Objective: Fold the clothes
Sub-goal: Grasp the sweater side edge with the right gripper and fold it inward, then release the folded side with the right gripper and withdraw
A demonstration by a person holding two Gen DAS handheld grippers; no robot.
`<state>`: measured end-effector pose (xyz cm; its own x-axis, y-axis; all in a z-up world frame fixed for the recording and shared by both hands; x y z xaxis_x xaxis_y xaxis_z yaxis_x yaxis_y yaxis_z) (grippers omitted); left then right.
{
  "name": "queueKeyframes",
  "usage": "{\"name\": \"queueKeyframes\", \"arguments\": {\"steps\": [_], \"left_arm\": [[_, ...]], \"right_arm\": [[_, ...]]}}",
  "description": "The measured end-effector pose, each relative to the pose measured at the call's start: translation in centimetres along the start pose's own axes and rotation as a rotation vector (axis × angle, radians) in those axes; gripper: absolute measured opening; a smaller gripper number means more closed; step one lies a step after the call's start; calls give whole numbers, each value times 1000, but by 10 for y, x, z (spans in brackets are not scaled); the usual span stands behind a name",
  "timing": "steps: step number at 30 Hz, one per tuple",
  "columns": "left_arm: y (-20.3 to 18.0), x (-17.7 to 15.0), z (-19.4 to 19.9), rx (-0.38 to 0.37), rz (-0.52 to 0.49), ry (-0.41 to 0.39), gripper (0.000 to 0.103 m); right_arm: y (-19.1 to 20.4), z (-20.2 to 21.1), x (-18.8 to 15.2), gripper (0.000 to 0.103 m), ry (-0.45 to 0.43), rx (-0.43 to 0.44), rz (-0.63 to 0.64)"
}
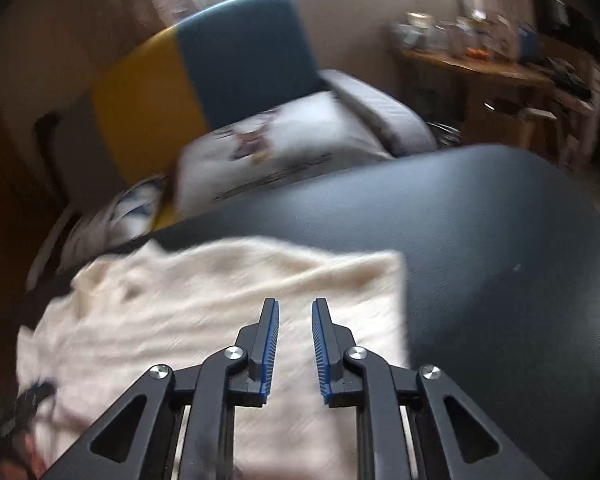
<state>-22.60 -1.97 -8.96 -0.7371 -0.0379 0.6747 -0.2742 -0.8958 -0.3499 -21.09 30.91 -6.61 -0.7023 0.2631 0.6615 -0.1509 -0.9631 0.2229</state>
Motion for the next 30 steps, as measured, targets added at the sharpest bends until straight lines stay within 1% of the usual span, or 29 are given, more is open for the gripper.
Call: {"name": "queueKeyframes", "arguments": {"steps": [2, 3, 6, 8, 9, 11, 12, 13, 14, 15, 18, 19, 21, 22, 23, 24, 25, 28, 30], "left_arm": [[2, -1, 2, 2, -9, 7, 54], [4, -1, 4, 1, -11, 10, 54], [8, -1, 8, 1, -30, 22, 54], [9, 1, 12, 6, -36, 39, 54], [9, 5, 16, 4, -26, 39, 54], [10, 18, 26, -10, 21, 11, 54], [11, 27, 31, -11, 49, -19, 55], [12, 36, 34, 3, 74, -49, 56], [12, 47, 34, 27, 93, -75, 58], [11, 55, 32, 49, 103, -89, 58], [2, 70, 11, 97, 80, -83, 58], [2, 71, 2, 123, 70, -70, 58], [7, 68, -23, 194, 57, -27, 57], [9, 67, -30, 215, 52, -16, 57], [11, 65, -32, 217, 48, -18, 56], [12, 64, -34, 219, 45, -19, 52], [14, 63, -36, 222, 42, -21, 52], [19, 59, -42, 229, 31, -26, 54], [23, 56, -46, 233, 25, -29, 59]], "right_arm": [[15, -3, -18, 16, 69, -5, 67], [19, -2, -25, 16, 87, -9, 88], [21, 5, -43, 16, 81, -20, 103], [25, 9, -50, 16, 86, -22, 109], [27, 10, -50, 16, 94, -23, 113], [31, 13, -43, 17, 103, -11, 104], [37, 18, -34, 17, 77, 31, 85], [46, 24, -25, 18, 39, 93, 66], [57, 26, -16, 22, 17, 143, 60], [70, 23, -9, 22, 14, 179, 69], [109, 15, 13, 22, 4, 287, 97], [123, 10, 21, 22, 12, 326, 106], [154, -8, 35, 22, 56, 399, 123], [169, -17, 39, 22, 80, 417, 134], [183, -27, 44, 22, 104, 419, 151], [195, -37, 48, 22, 123, 408, 172], [204, -47, 51, 23, 143, 410, 190], [225, -77, 48, 22, 210, 418, 226], [232, -96, 44, 22, 250, 417, 228]]}}
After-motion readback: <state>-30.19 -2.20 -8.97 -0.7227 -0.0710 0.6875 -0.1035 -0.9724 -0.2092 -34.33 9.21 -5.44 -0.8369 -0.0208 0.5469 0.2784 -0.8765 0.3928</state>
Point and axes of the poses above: each gripper's, at about its wrist camera, not at the fingertips, and z roughly against the way its jaws point, y to its left, x to its top, the point moved 7 cm from there along -z, roughly the way its jaws point, and after that the axes turned 3 degrees about -y, right-handed, at the moved point
